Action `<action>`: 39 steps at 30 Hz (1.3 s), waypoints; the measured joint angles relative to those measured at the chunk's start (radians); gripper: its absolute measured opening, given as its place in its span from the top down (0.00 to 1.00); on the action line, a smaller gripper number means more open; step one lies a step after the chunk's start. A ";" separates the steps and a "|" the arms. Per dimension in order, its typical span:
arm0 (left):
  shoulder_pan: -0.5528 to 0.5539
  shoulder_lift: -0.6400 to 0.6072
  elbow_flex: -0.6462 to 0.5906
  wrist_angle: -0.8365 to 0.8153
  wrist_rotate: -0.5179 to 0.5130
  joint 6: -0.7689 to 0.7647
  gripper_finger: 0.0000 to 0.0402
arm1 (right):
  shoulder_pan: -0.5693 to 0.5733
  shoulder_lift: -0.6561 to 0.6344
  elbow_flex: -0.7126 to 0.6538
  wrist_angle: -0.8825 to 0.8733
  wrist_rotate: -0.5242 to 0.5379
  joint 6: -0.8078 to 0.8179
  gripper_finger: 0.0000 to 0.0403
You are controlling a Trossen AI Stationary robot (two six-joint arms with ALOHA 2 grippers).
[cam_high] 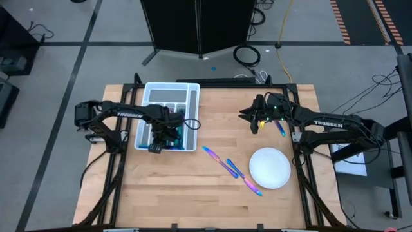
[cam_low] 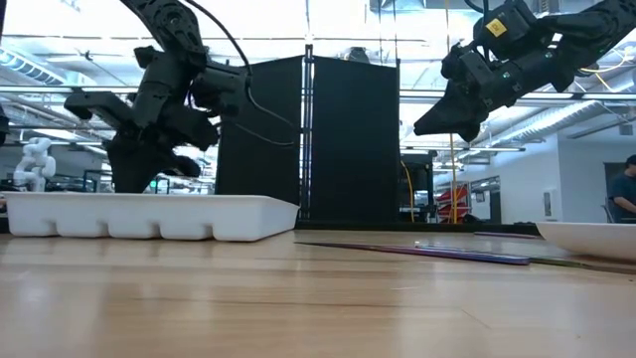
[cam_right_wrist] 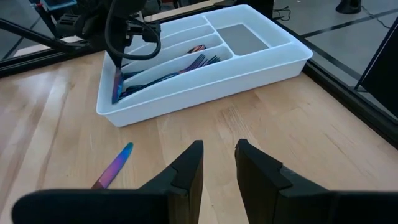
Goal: Sort silverware
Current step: Put the iridescent knife into the white silverware tray
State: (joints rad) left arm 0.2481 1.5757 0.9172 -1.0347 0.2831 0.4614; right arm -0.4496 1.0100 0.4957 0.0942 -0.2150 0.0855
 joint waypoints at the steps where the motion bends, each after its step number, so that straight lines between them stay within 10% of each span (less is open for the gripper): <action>1: 0.000 0.000 0.008 -0.009 -0.001 0.000 1.00 | 0.000 0.000 0.000 0.000 0.000 0.000 0.80; 15: 0.015 -0.002 0.034 -0.127 -0.056 -0.081 0.99 | 0.000 0.000 0.000 0.000 0.000 0.000 0.80; 29: 0.041 -0.003 -0.065 -0.040 -0.055 -0.116 0.67 | 0.000 0.000 0.000 -0.009 0.000 0.011 0.80; 39: 0.008 -0.005 -0.088 0.032 -0.038 -0.115 0.61 | 0.000 0.000 0.000 -0.008 0.000 0.009 0.80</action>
State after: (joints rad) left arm 0.2563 1.5704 0.8288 -1.0024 0.2453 0.3461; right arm -0.4496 1.0101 0.4957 0.0859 -0.2150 0.0946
